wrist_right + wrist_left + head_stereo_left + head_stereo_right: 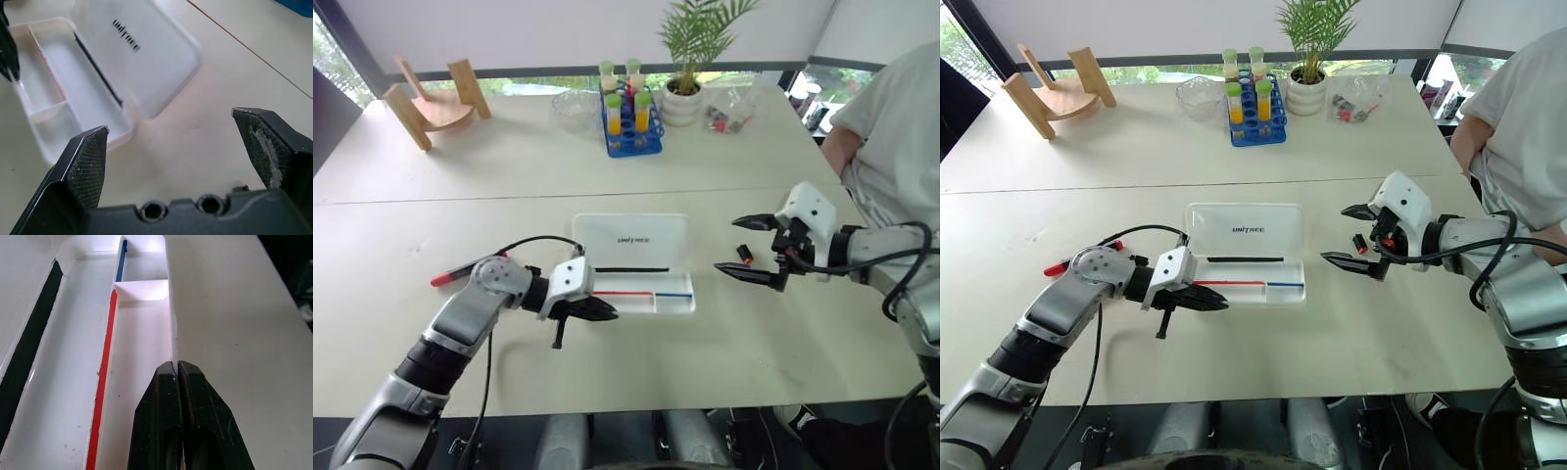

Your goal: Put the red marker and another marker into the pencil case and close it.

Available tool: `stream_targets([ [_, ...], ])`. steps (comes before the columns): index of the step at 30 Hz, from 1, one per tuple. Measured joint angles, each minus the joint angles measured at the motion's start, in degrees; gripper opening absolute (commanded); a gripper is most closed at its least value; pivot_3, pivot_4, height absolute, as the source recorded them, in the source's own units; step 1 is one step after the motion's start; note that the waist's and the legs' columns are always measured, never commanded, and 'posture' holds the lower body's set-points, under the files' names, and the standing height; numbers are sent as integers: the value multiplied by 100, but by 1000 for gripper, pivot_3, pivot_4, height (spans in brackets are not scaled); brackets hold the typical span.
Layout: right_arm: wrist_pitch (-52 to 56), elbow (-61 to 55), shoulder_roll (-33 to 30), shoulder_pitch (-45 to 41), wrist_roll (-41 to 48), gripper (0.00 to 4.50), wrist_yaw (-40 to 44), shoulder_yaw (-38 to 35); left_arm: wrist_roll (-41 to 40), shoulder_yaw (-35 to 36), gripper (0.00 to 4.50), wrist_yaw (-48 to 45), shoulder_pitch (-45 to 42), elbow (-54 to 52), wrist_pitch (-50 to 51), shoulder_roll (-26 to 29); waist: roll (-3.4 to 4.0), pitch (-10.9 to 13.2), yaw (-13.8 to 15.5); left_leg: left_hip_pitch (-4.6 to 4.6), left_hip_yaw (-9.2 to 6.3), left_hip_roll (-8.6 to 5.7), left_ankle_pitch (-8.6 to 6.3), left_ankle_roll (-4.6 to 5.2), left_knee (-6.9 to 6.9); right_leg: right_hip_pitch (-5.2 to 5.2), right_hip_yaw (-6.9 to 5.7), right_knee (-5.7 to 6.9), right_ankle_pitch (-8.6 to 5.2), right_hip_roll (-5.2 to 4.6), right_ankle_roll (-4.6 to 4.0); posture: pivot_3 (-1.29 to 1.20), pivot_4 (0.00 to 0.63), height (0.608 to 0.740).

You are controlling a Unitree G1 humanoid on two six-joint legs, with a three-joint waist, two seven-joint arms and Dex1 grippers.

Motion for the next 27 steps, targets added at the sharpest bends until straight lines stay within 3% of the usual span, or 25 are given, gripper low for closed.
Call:
stream_targets([
  [8, 42, -105, 2, 84, 44, 4500, -142, -2, 366, -88, 22, 71, -210, 552, -663, -147, 1, 0, 12, 0, 0, -1, 0, 0, 5, 3, 0, 0, 1, -1, 2, 0, 150, 740],
  [21, -12, -101, 4, 0, 51, 4500, -121, 55, 316, 60, 22, 577, 74, 80, -101, -193, 1, 0, 12, 0, -1, 0, 0, 0, 9, 4, 1, 2, 4, 0, 7, 0, 150, 740],
  [24, -45, -27, 5, -32, 47, 4500, -78, 112, 285, 70, 911, 657, 167, -81, 80, -194, 1, 0, 11, 0, -1, 0, 0, 1, 8, 4, 1, 2, 4, 0, 7, 0, 150, 740],
  [27, -45, -14, 8, -45, 47, 4500, -66, 144, 158, 74, 2394, 632, 298, -241, 277, -130, 1, 0, 11, 0, -2, 0, 0, 1, 6, 3, 0, 2, 4, 0, 7, 0, 150, 740],
])
